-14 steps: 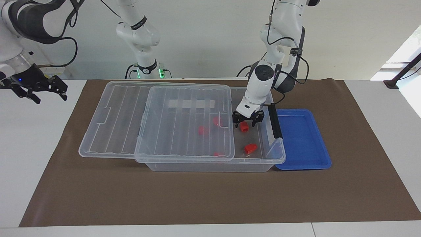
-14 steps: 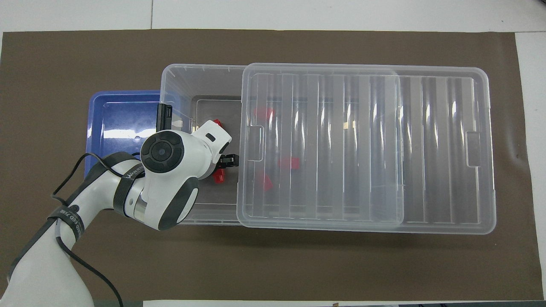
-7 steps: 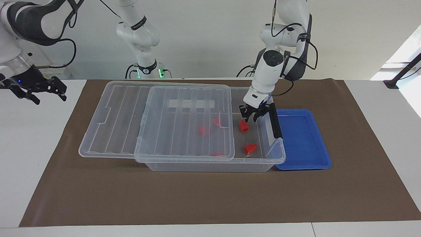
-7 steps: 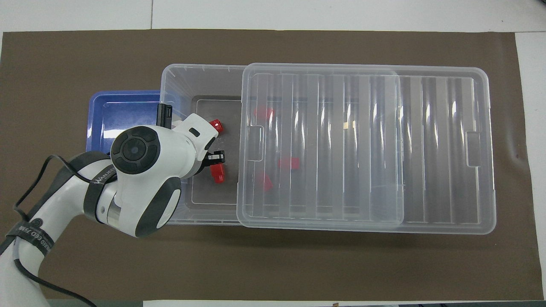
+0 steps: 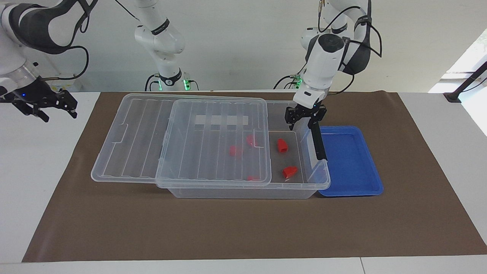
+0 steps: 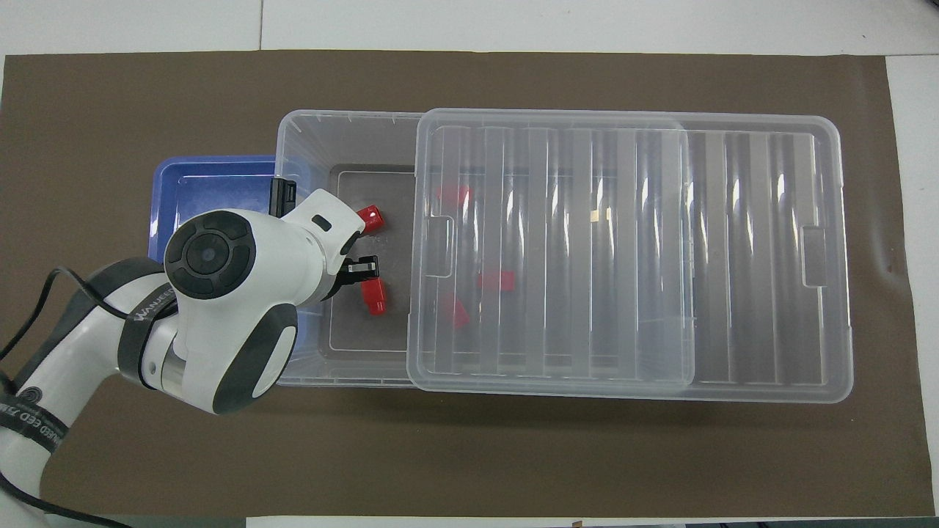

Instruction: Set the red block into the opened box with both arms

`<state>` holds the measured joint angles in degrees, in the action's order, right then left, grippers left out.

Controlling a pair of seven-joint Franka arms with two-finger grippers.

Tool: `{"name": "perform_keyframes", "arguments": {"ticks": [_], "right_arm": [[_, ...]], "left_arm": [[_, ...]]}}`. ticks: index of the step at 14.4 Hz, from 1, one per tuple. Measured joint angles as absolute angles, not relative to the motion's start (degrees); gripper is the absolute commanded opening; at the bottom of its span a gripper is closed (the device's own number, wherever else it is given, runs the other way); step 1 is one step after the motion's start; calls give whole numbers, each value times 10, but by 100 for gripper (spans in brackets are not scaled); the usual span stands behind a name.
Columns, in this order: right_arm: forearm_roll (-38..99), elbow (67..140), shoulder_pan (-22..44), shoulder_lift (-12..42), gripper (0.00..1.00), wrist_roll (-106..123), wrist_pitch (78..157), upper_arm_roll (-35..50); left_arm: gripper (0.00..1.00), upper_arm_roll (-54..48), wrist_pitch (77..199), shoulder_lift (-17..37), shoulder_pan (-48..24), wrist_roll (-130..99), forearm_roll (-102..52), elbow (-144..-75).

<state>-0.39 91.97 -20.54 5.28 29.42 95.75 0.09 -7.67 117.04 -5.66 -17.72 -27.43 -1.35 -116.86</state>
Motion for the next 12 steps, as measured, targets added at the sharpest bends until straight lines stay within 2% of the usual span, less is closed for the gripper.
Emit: {"name": "perform_keyframes", "arguments": {"ticks": [6,12], "right_arm": [[-3,989,-196,51,0,266,1026,6],[-3,1052,-146,48,0,196,1084,10]], "left_arm": [[100,-74,1061,-73,-79,-159,-13,-1063],[100,-74,971,-30,-26,-107,-13,-949]]}}
